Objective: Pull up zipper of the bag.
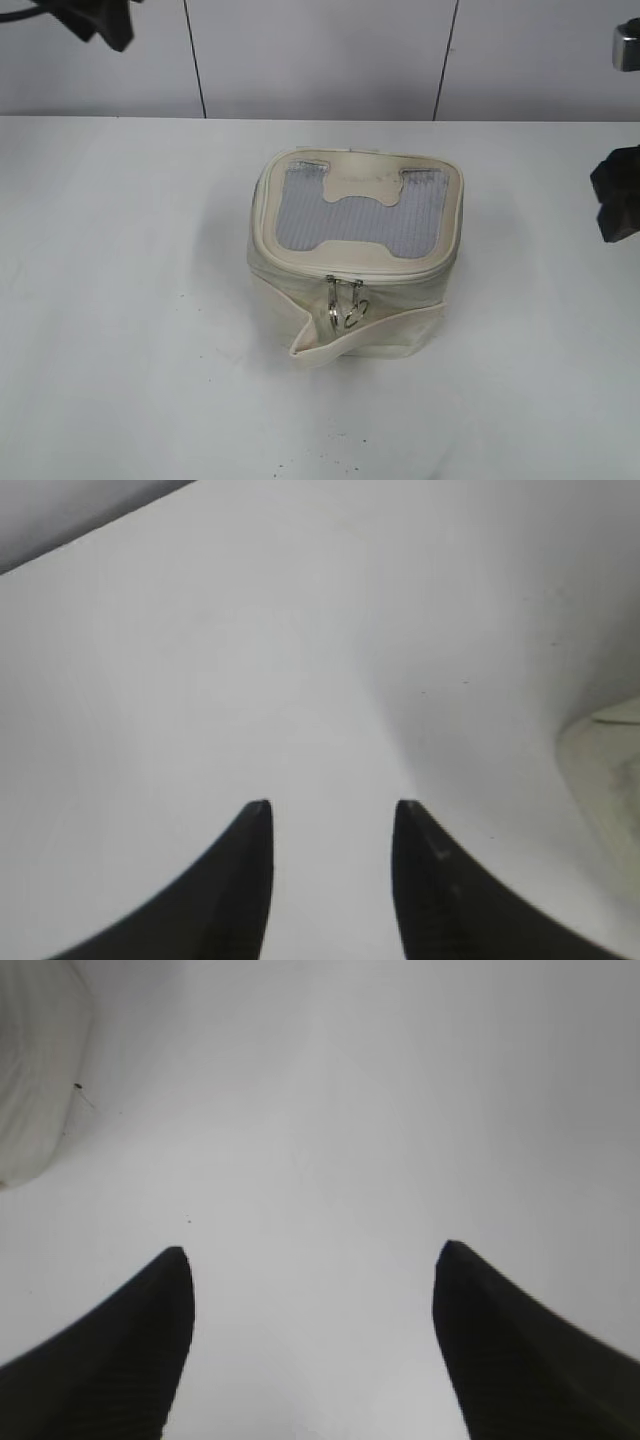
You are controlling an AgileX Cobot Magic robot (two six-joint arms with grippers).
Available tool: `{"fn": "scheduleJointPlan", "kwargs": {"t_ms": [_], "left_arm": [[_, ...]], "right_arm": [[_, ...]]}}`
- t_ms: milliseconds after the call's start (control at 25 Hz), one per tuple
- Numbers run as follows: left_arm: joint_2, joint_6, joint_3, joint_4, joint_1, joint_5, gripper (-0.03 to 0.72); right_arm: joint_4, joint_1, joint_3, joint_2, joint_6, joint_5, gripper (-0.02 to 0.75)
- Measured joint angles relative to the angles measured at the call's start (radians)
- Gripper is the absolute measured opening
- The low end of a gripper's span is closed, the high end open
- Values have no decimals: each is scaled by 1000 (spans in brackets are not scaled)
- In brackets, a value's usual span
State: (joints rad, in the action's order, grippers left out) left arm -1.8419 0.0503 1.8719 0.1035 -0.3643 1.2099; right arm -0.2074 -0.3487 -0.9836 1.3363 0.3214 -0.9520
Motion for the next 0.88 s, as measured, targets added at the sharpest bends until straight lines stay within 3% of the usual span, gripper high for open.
{"fn": "scheduleJointPlan", "kwargs": {"t_ms": [160,360,600,880], "left_arm": [[142,-50,-119,13,92,2,311],[384,-72,-395,15,176,4,311],[774,-85,-763,-42,188,-31,309],[1284,-86,-1108,-95,188,-63,309]], "right_arm": [[-1,0,0,-57,-4,-65,575],[-1,0,0,-150,-36,-168,575],[13,0,17,-309,-42,-252,573],[45,0,205,-621,-85,-257,571]]}}
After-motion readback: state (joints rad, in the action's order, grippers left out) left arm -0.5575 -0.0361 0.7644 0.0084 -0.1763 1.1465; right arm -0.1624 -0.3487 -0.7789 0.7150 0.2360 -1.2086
